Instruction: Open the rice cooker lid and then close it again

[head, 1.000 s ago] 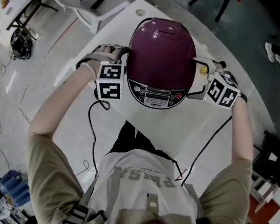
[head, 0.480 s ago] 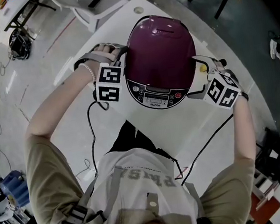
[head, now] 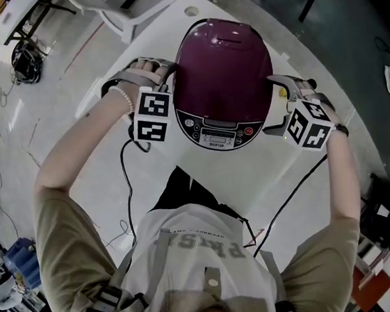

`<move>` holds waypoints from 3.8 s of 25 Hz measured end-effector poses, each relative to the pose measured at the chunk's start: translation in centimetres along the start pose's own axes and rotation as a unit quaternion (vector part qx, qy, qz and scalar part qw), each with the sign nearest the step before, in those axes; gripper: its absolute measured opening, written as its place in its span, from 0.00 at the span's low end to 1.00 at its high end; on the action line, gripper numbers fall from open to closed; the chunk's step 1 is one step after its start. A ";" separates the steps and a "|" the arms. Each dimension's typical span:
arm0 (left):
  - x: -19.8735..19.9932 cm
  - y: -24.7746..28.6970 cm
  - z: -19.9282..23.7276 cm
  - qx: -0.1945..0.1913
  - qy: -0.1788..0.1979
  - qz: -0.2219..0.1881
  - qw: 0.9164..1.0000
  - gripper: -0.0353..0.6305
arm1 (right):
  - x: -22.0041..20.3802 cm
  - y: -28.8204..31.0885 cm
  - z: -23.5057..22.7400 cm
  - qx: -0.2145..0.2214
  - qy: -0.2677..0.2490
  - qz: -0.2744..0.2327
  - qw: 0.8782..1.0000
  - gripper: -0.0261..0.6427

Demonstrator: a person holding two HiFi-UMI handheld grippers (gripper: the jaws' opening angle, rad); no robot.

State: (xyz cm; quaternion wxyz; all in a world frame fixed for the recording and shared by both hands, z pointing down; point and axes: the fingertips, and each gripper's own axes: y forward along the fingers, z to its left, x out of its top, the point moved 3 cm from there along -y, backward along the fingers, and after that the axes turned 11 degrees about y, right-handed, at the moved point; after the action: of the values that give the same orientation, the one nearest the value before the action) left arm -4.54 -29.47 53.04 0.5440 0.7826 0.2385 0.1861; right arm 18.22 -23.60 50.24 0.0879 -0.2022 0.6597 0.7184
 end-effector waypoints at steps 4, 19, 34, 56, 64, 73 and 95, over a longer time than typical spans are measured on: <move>-0.1 0.1 0.0 -0.002 0.010 0.012 1.000 0.91 | -0.1 0.1 -0.1 -0.004 -0.011 0.016 1.000 0.85; -0.4 -0.1 -0.4 -0.013 -0.005 0.008 1.000 0.91 | -0.5 0.7 0.0 -0.028 -0.031 0.042 0.998 0.85; 0.6 -8.0 1.9 0.090 -0.193 -0.137 0.967 0.89 | 3.1 -8.7 0.4 -0.138 0.159 -0.268 0.940 0.85; 4.3 -16.2 1.8 0.332 -0.508 -0.387 0.694 0.55 | 5.1 -12.9 6.2 -0.405 0.337 -0.526 0.667 0.64; 3.0 -16.5 1.3 0.378 -0.547 -0.366 0.651 0.37 | 6.7 -12.2 6.9 -0.430 0.337 -0.508 0.666 0.49; 3.8 -16.5 0.6 0.407 -0.538 -0.334 0.659 0.21 | 7.5 -11.7 7.5 -0.446 0.355 -0.498 0.653 0.27; 3.8 -16.9 -0.9 0.445 -0.539 -0.301 0.649 0.06 | 7.7 -12.2 8.1 -0.478 0.349 -0.484 0.645 0.04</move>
State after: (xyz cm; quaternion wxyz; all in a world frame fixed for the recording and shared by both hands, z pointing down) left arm -4.81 -21.63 37.62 0.1891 0.7785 0.1801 -0.5708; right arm 14.64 -15.29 36.41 0.0774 -0.7419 0.0152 0.6658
